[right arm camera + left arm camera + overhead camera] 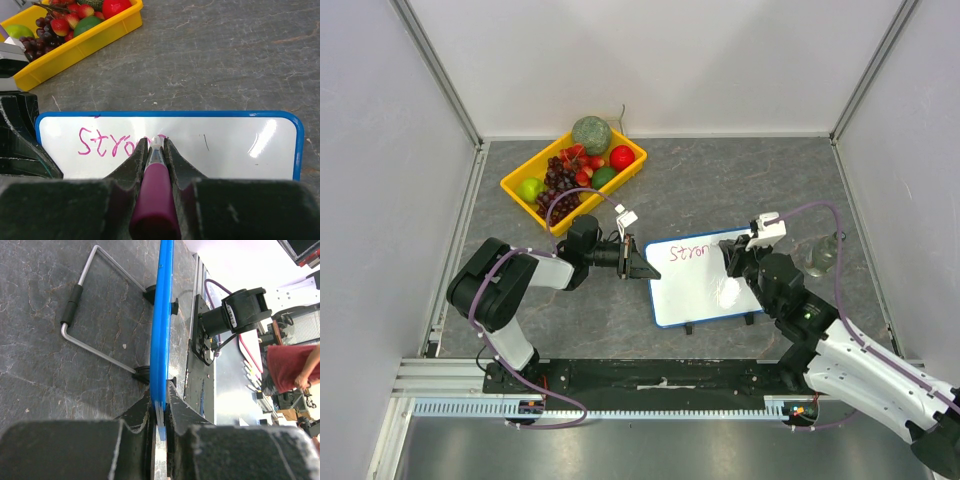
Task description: Write a sentence on the whiteboard
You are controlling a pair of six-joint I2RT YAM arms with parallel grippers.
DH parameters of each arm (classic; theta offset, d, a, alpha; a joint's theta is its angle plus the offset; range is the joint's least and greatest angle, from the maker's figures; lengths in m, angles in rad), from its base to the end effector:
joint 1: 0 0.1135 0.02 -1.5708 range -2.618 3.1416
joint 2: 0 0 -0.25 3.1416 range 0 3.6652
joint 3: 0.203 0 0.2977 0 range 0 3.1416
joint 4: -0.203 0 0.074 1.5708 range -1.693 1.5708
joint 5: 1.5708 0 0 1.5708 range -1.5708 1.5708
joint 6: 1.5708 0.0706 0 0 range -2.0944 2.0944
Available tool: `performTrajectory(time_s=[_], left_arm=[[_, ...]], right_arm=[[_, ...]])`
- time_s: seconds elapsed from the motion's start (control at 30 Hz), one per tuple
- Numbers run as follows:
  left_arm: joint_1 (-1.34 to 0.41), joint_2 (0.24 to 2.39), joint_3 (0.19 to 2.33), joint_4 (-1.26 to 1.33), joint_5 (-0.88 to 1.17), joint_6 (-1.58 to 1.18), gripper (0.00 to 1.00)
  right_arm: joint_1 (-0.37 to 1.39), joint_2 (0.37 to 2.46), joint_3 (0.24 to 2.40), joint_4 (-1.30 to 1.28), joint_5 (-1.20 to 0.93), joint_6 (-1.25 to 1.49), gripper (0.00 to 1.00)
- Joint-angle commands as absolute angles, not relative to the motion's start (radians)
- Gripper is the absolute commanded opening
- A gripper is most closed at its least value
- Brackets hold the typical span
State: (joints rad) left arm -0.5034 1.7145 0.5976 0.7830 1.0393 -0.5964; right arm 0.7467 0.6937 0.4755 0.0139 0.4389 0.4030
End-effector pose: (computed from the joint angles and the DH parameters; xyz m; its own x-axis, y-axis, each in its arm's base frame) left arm 0.2696 -0.2180 0.0892 -0.7755 0.1021 -0.6230 0.6313 0.1310 -0.7644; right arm 0.2116 0.1549 0.2408 -0.2583 0.2446 -0.9346 -0.2263 0.9252 0.3047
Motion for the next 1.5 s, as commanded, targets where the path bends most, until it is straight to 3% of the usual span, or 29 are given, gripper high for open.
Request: performTrajectory(time_s=[0.0,0.67,1.47], left_arm=[[-0.511,1.727,0.609,0.773,1.065,-0.522,0.02],[-0.511,1.727,0.609,0.769,1.065,-0.518,0.02],[-0.511,1.726,0.607,0.767,1.065,-0.518,0.02]], right_arm=[[0.742,0.675,0.46,0.025,0.419,0.407,0.0],[0.739,0.63,0.433,-0.048,0.451,0.414,0.0],[0.739,0.689,0.474,0.051,0.492,0.396,0.0]])
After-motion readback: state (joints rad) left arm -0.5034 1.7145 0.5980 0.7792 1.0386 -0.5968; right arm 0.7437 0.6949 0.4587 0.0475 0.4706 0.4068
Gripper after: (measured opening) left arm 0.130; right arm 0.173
